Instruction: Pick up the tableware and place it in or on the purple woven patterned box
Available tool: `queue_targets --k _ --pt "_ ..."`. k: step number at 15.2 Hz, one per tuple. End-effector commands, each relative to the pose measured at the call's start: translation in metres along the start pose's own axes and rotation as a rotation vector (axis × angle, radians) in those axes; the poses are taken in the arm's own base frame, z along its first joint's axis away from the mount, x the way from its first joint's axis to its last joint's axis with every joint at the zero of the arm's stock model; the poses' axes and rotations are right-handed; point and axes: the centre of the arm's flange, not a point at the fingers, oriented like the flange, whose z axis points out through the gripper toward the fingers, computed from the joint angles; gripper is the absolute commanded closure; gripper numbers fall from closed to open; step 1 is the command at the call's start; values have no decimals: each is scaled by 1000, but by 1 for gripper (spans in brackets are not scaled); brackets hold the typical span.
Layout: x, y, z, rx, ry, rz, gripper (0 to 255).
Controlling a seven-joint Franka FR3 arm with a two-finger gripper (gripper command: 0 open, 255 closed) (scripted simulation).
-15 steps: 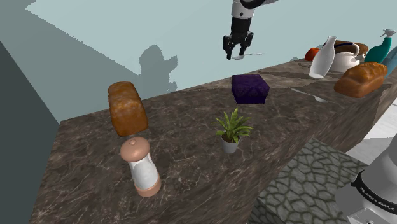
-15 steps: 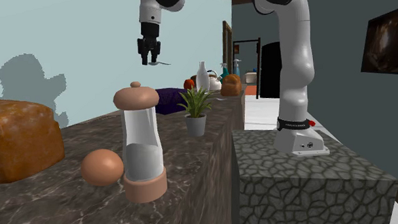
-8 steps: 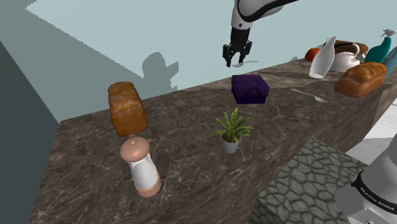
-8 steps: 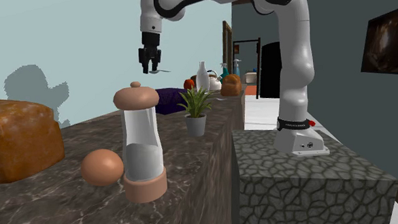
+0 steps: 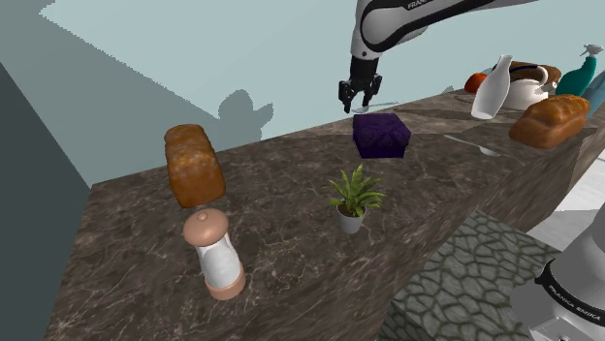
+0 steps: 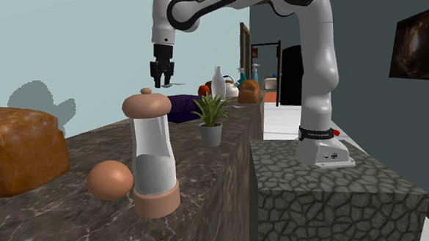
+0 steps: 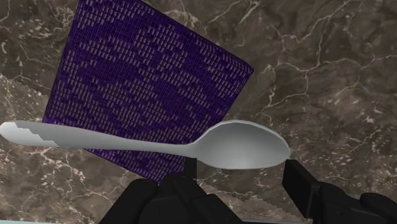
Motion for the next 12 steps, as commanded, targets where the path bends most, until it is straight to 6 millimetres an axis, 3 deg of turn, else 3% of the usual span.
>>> queue_targets --k 1,6,7,12 --pt "0 0 1 0 0 0 255" --pt "0 0 1 0 0 0 255" --pt "0 0 1 0 0 0 0" --pt "0 0 1 0 0 0 0"
